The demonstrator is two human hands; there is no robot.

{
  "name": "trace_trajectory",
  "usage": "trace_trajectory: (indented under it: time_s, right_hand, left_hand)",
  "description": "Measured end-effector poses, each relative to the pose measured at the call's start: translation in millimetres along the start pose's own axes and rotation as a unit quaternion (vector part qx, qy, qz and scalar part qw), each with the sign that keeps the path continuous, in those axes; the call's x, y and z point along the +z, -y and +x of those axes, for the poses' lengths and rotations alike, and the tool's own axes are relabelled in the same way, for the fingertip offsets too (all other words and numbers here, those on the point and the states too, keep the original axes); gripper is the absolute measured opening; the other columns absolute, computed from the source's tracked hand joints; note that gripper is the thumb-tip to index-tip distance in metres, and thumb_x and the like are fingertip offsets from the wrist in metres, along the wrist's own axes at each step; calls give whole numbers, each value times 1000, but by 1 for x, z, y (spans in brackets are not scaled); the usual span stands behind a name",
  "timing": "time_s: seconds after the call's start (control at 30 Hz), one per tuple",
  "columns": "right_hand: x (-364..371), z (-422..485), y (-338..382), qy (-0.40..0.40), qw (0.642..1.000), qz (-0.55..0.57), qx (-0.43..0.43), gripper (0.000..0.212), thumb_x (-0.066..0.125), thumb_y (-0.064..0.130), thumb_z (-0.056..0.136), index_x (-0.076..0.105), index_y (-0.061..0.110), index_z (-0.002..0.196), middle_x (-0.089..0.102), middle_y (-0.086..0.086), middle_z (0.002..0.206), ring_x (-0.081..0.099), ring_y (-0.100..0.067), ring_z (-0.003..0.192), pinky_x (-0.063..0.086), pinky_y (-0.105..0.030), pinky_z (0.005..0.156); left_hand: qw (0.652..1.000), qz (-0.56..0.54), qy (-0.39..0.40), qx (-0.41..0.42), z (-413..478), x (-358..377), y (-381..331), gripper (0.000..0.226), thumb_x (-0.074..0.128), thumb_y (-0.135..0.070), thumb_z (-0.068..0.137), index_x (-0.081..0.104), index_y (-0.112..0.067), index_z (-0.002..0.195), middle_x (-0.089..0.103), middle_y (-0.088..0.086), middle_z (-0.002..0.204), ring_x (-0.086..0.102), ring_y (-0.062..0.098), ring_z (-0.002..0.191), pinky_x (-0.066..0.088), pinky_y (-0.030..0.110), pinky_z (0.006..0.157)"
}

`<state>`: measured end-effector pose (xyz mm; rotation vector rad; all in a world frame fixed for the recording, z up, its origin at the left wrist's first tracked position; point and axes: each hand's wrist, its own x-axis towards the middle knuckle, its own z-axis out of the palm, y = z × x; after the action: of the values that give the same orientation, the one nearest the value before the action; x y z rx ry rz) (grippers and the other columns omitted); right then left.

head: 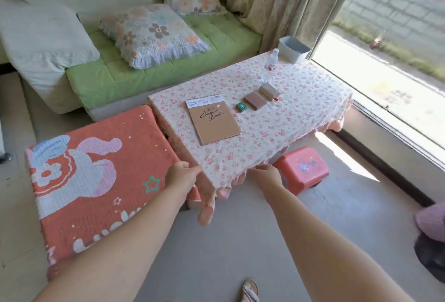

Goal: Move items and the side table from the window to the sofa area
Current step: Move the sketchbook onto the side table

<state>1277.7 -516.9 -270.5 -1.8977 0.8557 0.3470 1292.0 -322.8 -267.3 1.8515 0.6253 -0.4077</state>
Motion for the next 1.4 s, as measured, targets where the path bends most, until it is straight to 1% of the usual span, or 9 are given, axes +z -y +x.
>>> trace_trajectory:
  time_s: [0.3, 0.43, 0.6, 0.7, 0.97, 1.07, 1.13, 1.27, 1.4]
  right_hand:
    - [-70, 74, 6, 38, 998, -48, -31, 14, 63, 17, 81, 52, 15, 72, 50, 0, 74, 48, -16, 65, 38, -24, 60]
    - [-84, 105, 15, 61, 995, -60, -52, 26, 63, 21, 83, 41, 26, 69, 39, 8, 70, 39, -9, 60, 32, -23, 54]
    - [-82, 152, 40, 85, 992, -74, -57, 25, 62, 23, 86, 54, 19, 110, 57, 2, 92, 56, -16, 83, 41, -28, 79]
    - [-75, 178, 59, 87, 992, -76, -47, 51, 62, 23, 88, 47, 6, 134, 56, -10, 131, 55, -26, 114, 41, -31, 90]
    - [-34, 265, 118, 109, 989, -89, -35, 52, 59, 21, 89, 46, 6, 136, 54, -10, 134, 50, -17, 90, 44, -30, 80]
    - [-15, 299, 131, 110, 987, -110, -25, 13, 58, 20, 88, 60, 14, 100, 61, -6, 98, 43, -11, 62, 39, -25, 55]
    - [-2, 316, 135, 112, 986, -123, -16, 30, 58, 17, 87, 37, 25, 67, 41, 2, 67, 32, -8, 50, 25, -22, 44]
    - [19, 353, 136, 121, 980, -157, 11, 30, 58, 18, 86, 37, 26, 67, 42, 1, 67, 40, -11, 53, 28, -22, 47]
    - [38, 387, 137, 132, 972, -191, 24, 48, 57, 20, 89, 46, 8, 134, 55, -10, 131, 55, -27, 114, 40, -29, 81]
  left_hand:
    - [998, -28, -54, -14, 8, 76, -34, 43, 61, -24, 87, 55, 4, 119, 61, 14, 102, 55, 30, 98, 44, 32, 78]
    - [995, -54, -75, -38, 18, 100, -41, 51, 62, -25, 87, 49, -3, 131, 53, 12, 135, 51, 30, 122, 43, 37, 95]
    - [993, -66, -91, -44, 52, 114, -64, 43, 61, -24, 87, 53, -6, 125, 58, 8, 122, 56, 23, 105, 39, 29, 80]
    - [991, -73, -101, -51, 83, 118, -75, 13, 60, -22, 86, 49, -18, 80, 49, 0, 81, 41, 10, 62, 31, 25, 56]
    - [991, -56, -96, -75, 188, 112, -113, 24, 61, -23, 86, 42, -21, 72, 41, -7, 74, 43, 18, 89, 35, 27, 73]
    - [991, -40, -95, -84, 225, 110, -120, 21, 63, -27, 86, 58, -10, 99, 55, 5, 101, 51, 22, 97, 36, 24, 74]
    - [990, -35, -100, -98, 246, 111, -118, 45, 63, -28, 86, 54, -4, 123, 56, 10, 124, 54, 27, 113, 35, 25, 80]
    - [986, -23, -99, -130, 284, 118, -105, 53, 62, -30, 87, 49, -4, 131, 51, 11, 136, 51, 29, 121, 37, 28, 85]
    - [981, -14, -104, -163, 322, 129, -86, 52, 64, -31, 85, 51, -3, 128, 53, 13, 132, 53, 30, 118, 41, 30, 90]
